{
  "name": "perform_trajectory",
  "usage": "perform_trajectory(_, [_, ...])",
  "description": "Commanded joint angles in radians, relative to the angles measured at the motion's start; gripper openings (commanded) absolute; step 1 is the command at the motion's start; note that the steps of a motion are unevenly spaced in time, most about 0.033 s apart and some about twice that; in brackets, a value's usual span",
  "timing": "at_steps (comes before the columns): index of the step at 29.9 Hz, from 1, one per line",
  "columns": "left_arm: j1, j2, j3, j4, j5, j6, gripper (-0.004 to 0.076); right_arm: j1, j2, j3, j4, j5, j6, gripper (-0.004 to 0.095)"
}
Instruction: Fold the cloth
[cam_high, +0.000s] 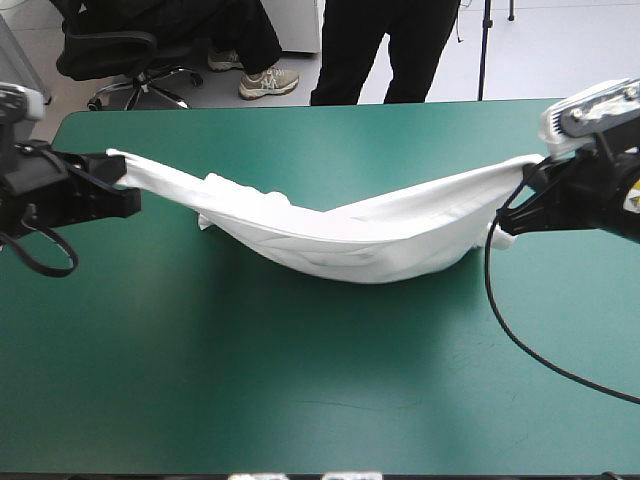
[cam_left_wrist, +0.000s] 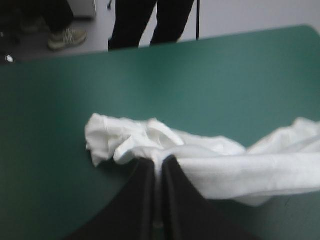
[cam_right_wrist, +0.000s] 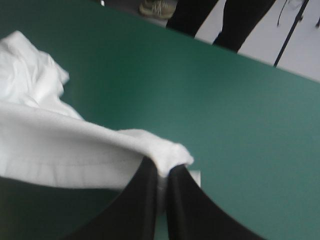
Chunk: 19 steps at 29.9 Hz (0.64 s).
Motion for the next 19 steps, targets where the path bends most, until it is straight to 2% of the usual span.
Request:
perform_trajectory(1, [-0.003, -0.017, -0.146, -0.027, -0.079, -0.001, -0.0017, 0.000, -0.019, -0.150, -0.015, -0.126, -0.007, -0.0017])
perform_trajectory(11, [-0.003, -0.017, -0.426, -0.104, -0.271, 0.099, -0.0017, 0.000, -0.019, -0.445, -0.057, -0.424, -0.022, -0.0017])
perform_trajectory(15, [-0.003, -0.017, -0.501, -0.172, -0.368, 0.182, -0.0017, 0.000, -0.019, -0.541, -0.045, -0.466, -0.049, -0.0017])
perform_trajectory(19, [-0.003, -0.017, -0.556, -0.240, -0.402, 0.257, -0.0017, 0.000, -0.019, -0.610, -0.033, -0.469, -0.054, -0.0017])
